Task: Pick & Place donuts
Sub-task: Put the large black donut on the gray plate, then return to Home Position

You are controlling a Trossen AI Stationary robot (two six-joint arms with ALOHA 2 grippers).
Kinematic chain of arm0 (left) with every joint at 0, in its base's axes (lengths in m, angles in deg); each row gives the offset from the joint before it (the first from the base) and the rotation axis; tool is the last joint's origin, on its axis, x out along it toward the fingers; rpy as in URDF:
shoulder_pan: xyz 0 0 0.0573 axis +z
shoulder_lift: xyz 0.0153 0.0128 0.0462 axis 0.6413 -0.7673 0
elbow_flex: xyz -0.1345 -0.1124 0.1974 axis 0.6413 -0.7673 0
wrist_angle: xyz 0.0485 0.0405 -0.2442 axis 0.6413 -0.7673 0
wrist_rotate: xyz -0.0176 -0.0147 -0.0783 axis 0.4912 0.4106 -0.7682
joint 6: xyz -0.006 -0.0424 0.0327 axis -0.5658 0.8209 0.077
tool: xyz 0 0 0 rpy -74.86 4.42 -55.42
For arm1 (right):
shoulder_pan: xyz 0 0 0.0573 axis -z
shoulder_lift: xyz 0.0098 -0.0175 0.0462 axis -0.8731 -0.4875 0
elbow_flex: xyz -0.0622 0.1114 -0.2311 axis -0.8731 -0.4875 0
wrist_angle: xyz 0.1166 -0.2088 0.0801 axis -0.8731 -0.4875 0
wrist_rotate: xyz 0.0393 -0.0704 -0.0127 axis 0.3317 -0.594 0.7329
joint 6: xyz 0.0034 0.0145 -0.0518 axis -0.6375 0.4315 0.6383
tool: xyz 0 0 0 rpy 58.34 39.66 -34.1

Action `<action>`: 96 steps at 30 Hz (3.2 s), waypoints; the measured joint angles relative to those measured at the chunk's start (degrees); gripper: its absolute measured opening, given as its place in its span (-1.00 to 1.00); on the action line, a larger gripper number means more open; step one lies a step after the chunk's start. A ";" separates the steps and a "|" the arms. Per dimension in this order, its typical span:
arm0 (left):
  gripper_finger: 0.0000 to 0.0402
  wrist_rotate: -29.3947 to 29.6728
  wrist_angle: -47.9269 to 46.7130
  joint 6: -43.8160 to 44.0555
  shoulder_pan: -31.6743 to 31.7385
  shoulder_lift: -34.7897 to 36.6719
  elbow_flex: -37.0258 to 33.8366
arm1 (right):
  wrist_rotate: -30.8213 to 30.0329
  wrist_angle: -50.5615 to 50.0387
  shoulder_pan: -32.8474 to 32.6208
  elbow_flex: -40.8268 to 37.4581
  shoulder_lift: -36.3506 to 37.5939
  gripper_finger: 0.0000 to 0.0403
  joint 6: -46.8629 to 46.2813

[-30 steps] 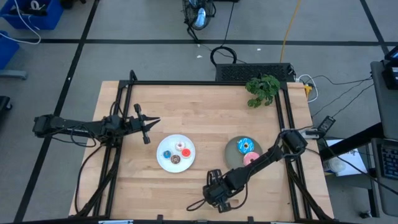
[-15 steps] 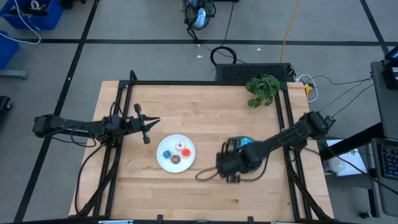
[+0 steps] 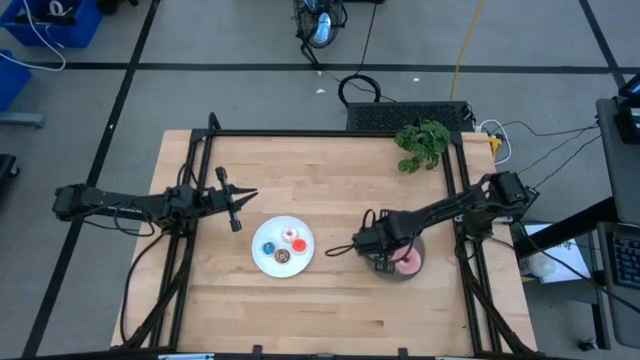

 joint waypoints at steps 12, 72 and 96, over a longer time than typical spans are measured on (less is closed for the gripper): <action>-0.80 0.04 0.13 -0.12 -0.01 0.01 0.00 | 0.09 2.90 0.86 1.04 0.06 -0.94 1.39; -0.80 1.75 1.60 -1.00 0.01 0.01 0.00 | -7.48 -1.23 -2.91 1.36 26.25 -0.21 -2.30; -0.80 6.73 4.55 3.28 0.03 0.18 0.04 | -12.52 46.21 -1.98 -41.56 80.97 -1.00 22.99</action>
